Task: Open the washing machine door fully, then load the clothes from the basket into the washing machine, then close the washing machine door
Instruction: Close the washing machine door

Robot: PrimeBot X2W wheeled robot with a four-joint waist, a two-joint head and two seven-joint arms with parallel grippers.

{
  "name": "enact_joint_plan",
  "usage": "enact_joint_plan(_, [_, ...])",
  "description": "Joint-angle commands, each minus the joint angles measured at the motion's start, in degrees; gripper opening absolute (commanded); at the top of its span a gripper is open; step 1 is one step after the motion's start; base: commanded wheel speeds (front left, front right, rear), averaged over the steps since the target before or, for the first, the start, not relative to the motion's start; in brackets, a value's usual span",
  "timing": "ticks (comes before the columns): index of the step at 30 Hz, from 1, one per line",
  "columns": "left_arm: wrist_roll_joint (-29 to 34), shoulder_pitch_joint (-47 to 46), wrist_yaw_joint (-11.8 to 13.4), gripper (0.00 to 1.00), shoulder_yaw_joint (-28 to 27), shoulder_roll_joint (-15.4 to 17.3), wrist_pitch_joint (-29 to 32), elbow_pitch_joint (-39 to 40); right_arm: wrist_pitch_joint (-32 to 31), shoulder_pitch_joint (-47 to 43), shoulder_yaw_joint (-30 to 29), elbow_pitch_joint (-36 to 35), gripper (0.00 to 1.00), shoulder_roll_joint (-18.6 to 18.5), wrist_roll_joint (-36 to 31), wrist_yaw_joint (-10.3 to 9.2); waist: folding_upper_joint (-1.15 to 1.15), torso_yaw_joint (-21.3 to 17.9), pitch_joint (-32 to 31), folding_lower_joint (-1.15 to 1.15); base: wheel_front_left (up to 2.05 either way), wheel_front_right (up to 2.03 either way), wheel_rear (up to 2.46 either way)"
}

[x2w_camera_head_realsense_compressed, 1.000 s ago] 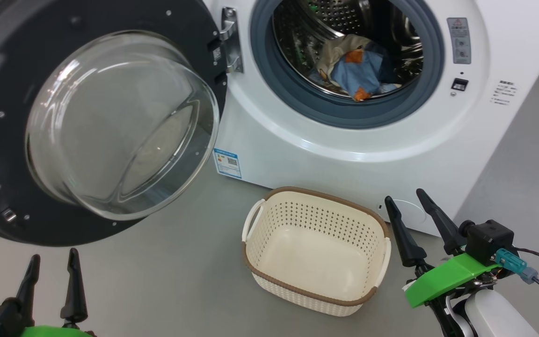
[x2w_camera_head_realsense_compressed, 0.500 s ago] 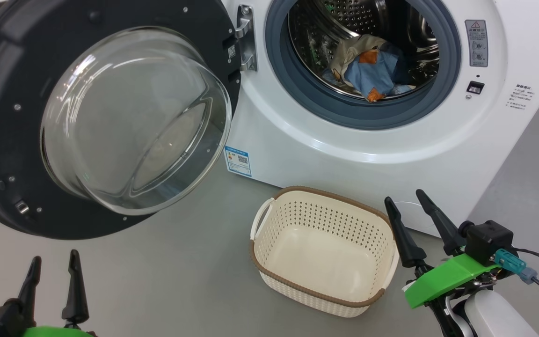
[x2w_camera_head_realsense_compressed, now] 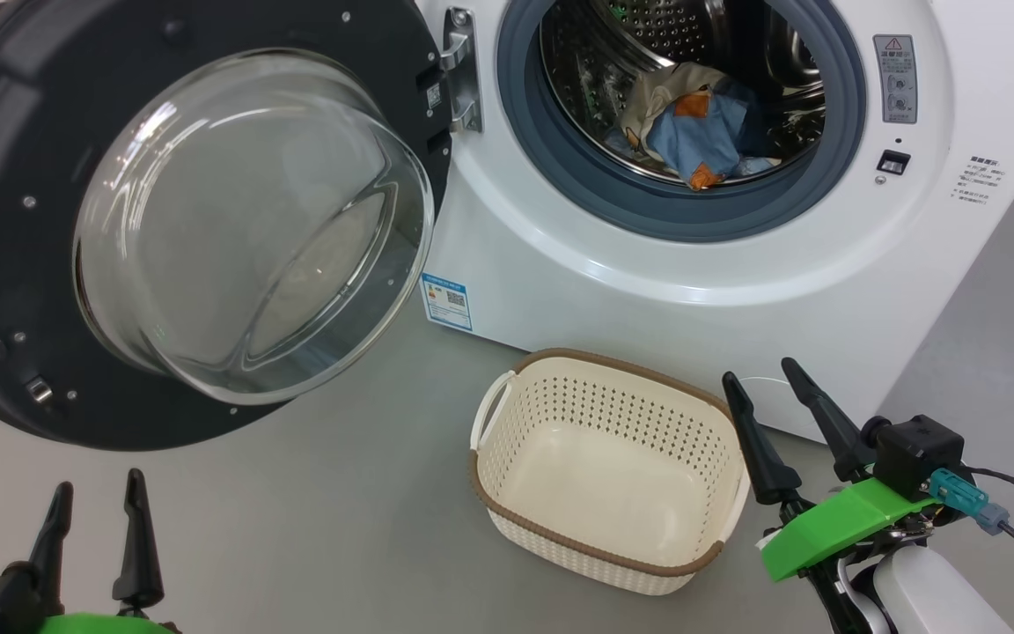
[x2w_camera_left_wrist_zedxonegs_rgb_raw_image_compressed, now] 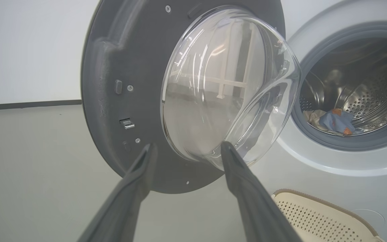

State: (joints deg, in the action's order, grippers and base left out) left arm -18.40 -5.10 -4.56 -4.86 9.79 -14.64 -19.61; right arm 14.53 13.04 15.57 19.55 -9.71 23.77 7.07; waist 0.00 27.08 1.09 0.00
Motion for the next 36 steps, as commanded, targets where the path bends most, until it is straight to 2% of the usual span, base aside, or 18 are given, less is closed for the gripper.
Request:
enact_joint_plan(1, [0.73,-2.61,-0.15,1.00,-2.22,1.33,-0.36,1.11,0.47,1.27,1.07,-1.08,1.00,-0.47,0.61,0.42,0.00,0.04,0.07,0.00,0.00,0.00,0.00])
enact_joint_plan(2, [0.71,-2.66,-0.22,1.00,-2.26,1.33,-0.36,1.10,0.47,1.29,1.07,-1.08,1.00,-0.46,0.60,0.42,0.00,0.07,0.12,0.00,0.00,0.00,0.00])
enact_joint_plan(3, [0.56,-2.75,-0.37,0.75,-2.33,1.31,-0.36,1.20,0.47,1.29,1.07,-1.07,1.00,-0.45,0.59,0.42,0.00,0.10,0.13,0.00,0.00,0.00,0.00])
enact_joint_plan(4, [0.37,-2.88,-0.57,0.31,-2.49,1.34,-0.36,1.53,0.47,1.30,1.07,-1.06,1.00,-0.46,0.59,0.42,0.00,0.13,0.17,0.00,0.00,0.00,0.00])
enact_joint_plan(5, [0.27,-3.02,-0.89,0.00,-2.56,1.48,-0.36,2.00,0.47,1.34,1.03,-1.04,1.00,-0.51,0.57,0.42,0.00,0.22,0.27,0.00,0.00,0.00,0.00])
enact_joint_plan(12, [-1.89,-6.14,-2.17,0.00,-2.69,3.36,-0.36,7.10,0.47,1.57,0.87,-0.97,1.00,-0.88,0.38,0.42,0.00,0.68,0.70,0.00,0.00,0.00,0.00])
enact_joint_plan(18, [-7.58,-11.36,-2.71,0.00,-3.86,7.61,1.05,13.56,0.47,1.71,0.85,-0.83,1.00,-0.99,0.18,0.42,0.00,0.97,0.99,0.00,0.00,0.00,0.00])
enact_joint_plan(23, [-17.93,-15.95,-2.86,0.00,-6.98,10.15,4.46,15.48,0.47,2.07,1.41,-0.73,1.00,-1.20,0.17,0.42,0.00,0.26,1.40,0.00,0.00,0.00,0.00])
enact_joint_plan(25, [-21.68,-17.71,-2.89,0.00,-8.35,12.19,5.56,14.71,0.47,2.28,1.57,-0.57,1.00,-1.44,0.07,0.42,0.00,-0.20,1.61,0.00,0.00,0.00,0.00])
enact_joint_plan(27, [-28.50,-19.75,-2.90,0.00,-9.75,13.07,6.98,12.93,0.47,2.48,1.73,-0.41,1.00,-1.68,-0.02,0.42,0.00,-0.77,1.76,0.00,0.00,0.00,0.00])
enact_joint_plan(28, [-28.50,-19.75,-2.90,0.00,-9.75,13.07,6.98,12.93,0.47,2.48,1.73,-0.41,1.00,-1.68,-0.02,0.42,0.00,-0.77,1.76,0.00,0.00,0.00,0.00])
enact_joint_plan(32, [-38.19,-22.69,-2.91,0.00,-11.88,17.10,8.88,7.80,0.47,2.86,1.97,-0.19,1.00,-2.29,-0.18,0.42,0.00,-2.15,1.98,0.00,0.00,0.00,0.00])
enact_joint_plan(36, [-47.36,-25.76,-2.91,0.00,-13.60,19.79,10.63,2.39,0.47,2.87,1.95,-0.14,1.00,-3.07,-0.14,0.42,0.00,-3.14,1.98,0.00,0.00,0.00,0.00])
